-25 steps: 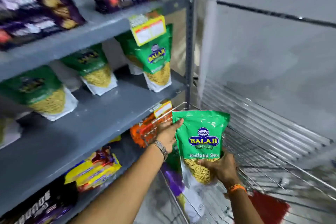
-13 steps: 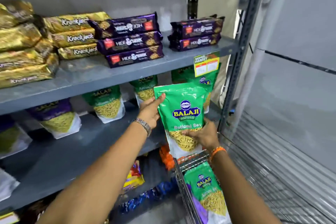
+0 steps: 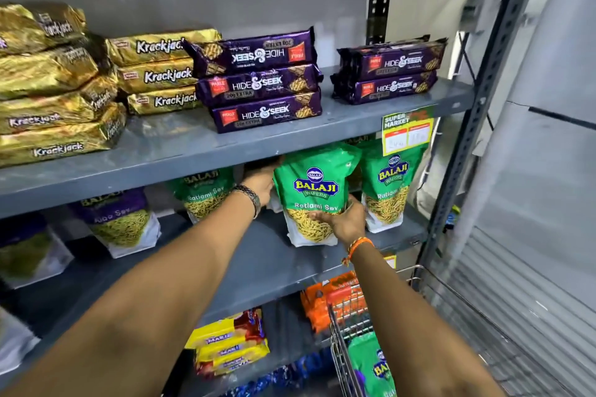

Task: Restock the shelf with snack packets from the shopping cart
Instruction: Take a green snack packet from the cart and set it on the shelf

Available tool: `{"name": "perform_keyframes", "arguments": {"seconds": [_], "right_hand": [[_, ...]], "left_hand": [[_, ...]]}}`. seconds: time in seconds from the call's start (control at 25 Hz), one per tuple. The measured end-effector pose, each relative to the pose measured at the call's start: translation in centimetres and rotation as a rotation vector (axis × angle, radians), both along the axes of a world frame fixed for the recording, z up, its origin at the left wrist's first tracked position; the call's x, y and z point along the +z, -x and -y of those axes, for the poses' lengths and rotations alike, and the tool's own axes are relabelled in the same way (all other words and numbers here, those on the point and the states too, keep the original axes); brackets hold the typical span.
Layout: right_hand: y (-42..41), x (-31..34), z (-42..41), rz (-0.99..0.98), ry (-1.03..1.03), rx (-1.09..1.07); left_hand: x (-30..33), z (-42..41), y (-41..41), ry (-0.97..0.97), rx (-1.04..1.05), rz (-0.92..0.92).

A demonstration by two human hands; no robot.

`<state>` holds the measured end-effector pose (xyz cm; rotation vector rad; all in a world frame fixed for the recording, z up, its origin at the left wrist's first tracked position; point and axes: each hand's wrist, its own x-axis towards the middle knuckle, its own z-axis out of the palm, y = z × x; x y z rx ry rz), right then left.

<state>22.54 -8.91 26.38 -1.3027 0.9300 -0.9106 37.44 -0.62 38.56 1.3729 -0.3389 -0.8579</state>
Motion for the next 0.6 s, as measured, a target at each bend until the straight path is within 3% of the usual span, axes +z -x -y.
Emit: {"name": "perform_keyframes", "arguments": {"seconds": [0.4,0.6], "right_hand": [[-0.3,-3.0,0.8,-0.077,0.016,-0.017],[7.2,-0.8,0.0,-0.044,-0.061,-0.022]], "left_hand": [[-2.5,1.1,-1.3,0.139,0.083,-0.007],[-4.8,-1.3,0.9,0.042,0.401,0.019]]}}
